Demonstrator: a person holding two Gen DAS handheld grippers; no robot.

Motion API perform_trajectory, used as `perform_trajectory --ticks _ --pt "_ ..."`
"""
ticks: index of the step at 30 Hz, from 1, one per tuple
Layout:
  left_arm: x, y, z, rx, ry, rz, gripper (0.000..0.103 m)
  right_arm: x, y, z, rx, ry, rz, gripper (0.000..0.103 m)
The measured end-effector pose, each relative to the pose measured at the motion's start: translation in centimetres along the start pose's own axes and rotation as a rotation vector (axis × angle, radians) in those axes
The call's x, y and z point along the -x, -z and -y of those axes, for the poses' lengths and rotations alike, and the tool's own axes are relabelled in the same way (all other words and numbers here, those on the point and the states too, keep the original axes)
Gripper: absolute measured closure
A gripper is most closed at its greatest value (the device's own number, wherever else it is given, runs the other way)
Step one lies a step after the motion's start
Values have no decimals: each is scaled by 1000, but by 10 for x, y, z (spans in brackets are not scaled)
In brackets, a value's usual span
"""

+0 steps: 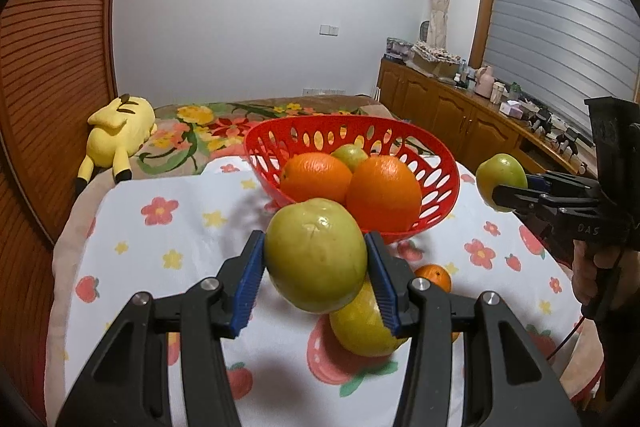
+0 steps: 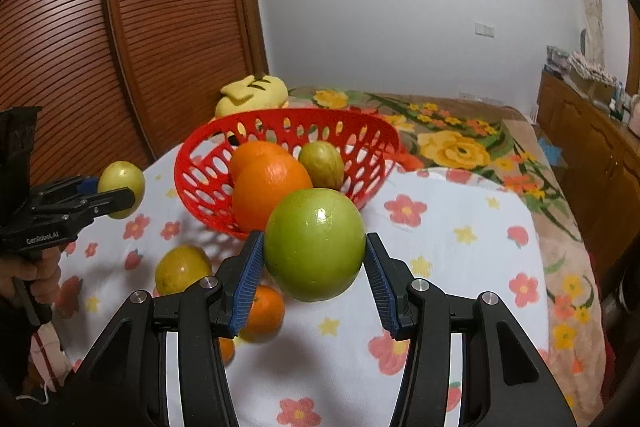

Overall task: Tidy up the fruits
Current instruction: 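Lift and carry the yellow pomelo and green citrus over the red basket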

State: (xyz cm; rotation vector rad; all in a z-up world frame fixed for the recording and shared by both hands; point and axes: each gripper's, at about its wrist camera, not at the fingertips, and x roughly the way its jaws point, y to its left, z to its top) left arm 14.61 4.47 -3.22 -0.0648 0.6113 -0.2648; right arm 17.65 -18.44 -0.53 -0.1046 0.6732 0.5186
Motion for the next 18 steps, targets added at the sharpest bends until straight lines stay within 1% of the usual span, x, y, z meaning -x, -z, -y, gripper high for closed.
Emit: perform_trajectory --ticks 10,18 --pt "0 -9 7 -10 5 17 54 -12 -20 -6 44 8 -5 52" --pt "-6 -17 8 -20 6 13 54 -36 -30 -7 69 28 -47 52"
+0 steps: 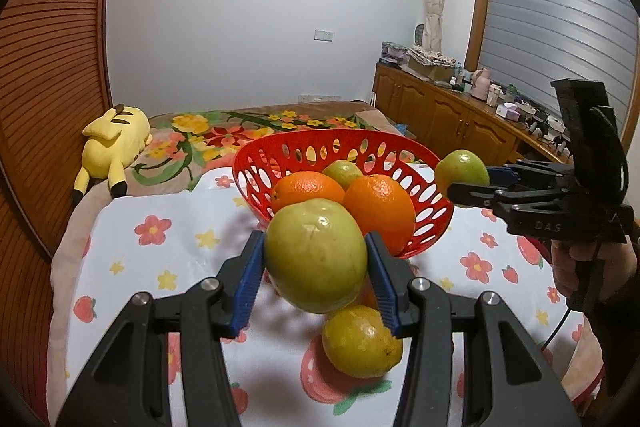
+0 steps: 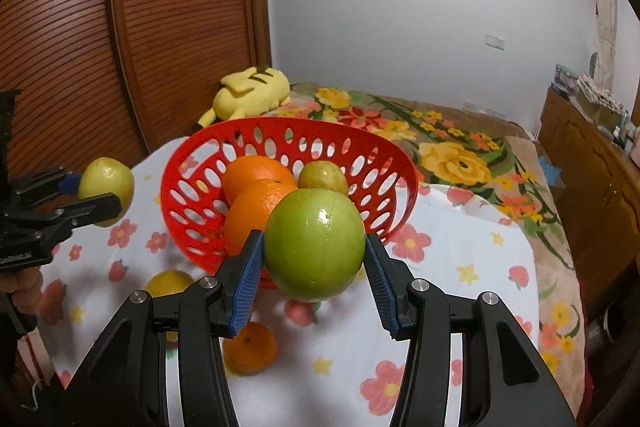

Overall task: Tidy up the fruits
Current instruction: 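Lift and carry the yellow pomelo and green citrus over the red basket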

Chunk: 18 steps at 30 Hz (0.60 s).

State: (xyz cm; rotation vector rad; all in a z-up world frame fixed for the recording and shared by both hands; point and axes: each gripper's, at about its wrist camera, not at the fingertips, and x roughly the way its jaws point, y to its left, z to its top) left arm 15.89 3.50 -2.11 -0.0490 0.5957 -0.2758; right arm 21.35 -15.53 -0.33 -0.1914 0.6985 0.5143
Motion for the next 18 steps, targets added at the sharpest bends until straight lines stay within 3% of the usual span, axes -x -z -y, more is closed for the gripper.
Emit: perform_trajectory --ticks 18 --pt "-18 -17 4 -33 -10 -16 54 -36 -17 3 26 37 -68 52"
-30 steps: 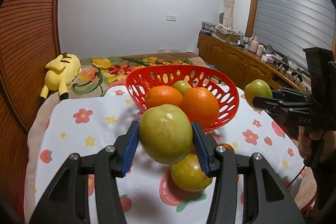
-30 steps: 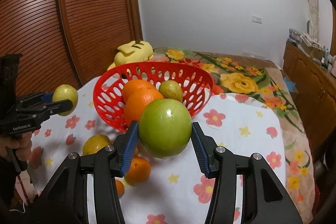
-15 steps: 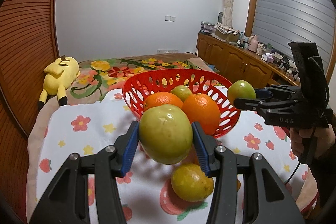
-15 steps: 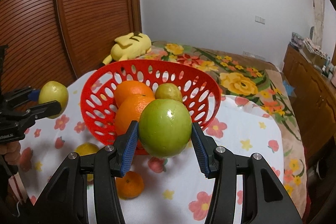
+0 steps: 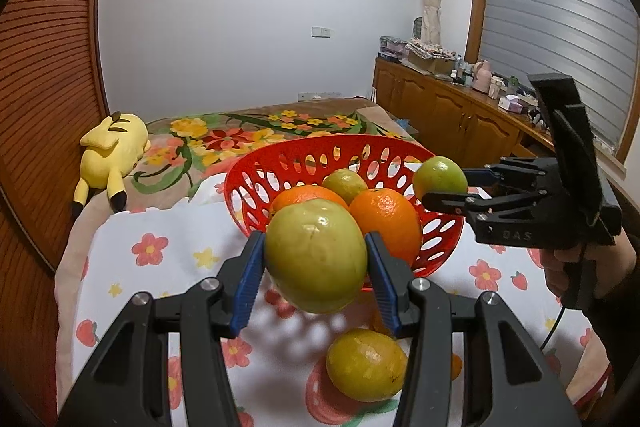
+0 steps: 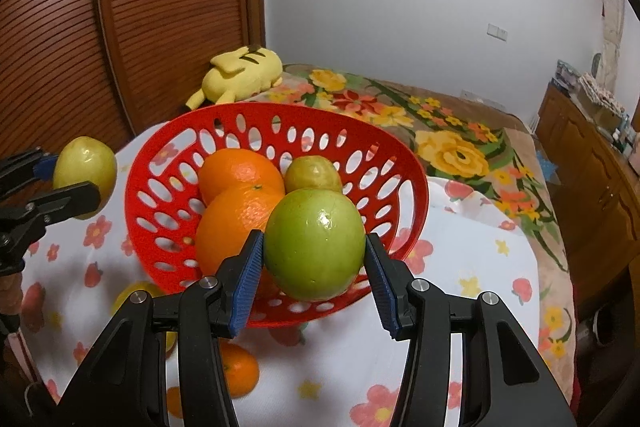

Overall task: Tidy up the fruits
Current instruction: 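Lift and carry the yellow pomelo and green citrus over the red basket, then open the right gripper to drop the green citrus while the left gripper releases the yellow pomelo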

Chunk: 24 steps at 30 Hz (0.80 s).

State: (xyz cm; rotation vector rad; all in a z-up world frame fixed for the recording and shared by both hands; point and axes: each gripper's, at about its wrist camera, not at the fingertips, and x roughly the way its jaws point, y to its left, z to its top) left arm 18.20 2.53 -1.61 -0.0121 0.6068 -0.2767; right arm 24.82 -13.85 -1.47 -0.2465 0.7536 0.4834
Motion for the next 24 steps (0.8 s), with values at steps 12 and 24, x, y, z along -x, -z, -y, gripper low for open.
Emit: perform_trajectory --ticks 12,24 --pt "-13 -6 2 -11 -8 -21 54 7 -10 12 -38 -7 29 48" --pt "-31 -8 3 -5 -10 -45 54 36 -3 6 -32 -29 80 47"
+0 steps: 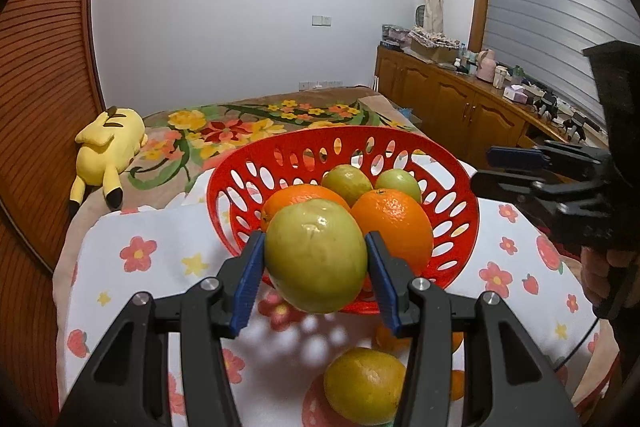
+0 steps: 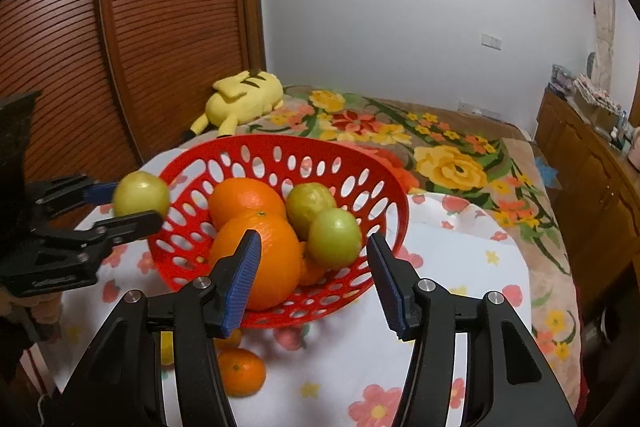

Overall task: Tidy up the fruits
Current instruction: 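Open the right gripper to drop the green citrus while the left gripper releases the yellow pomelo, then move both grippers back toward the fruit left on the table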

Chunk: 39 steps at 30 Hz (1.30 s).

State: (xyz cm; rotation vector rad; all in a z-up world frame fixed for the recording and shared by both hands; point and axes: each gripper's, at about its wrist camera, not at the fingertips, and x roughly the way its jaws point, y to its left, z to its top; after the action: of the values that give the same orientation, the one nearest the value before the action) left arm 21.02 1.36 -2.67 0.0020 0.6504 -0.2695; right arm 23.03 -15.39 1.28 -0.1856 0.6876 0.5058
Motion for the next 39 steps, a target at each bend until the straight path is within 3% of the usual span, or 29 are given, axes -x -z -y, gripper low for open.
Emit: perform_trajectory --ticks 14,17,24,32,39 --pt "-5 4 2 6 8 -14 54 16 20 -13 22 -5 26 46" --pt "-1 2 4 8 3 11 45 18 23 -16 24 -12 26 46" --pt "15 1 6 4 5 36 41 21 34 -19 4 -36 29 46" --pt "35 21 7 6 22 51 38 23 53 -19 -50 -70 24 46" --pt "29 44 7 14 15 21 38 18 68 -27 -61 -79 3 46"
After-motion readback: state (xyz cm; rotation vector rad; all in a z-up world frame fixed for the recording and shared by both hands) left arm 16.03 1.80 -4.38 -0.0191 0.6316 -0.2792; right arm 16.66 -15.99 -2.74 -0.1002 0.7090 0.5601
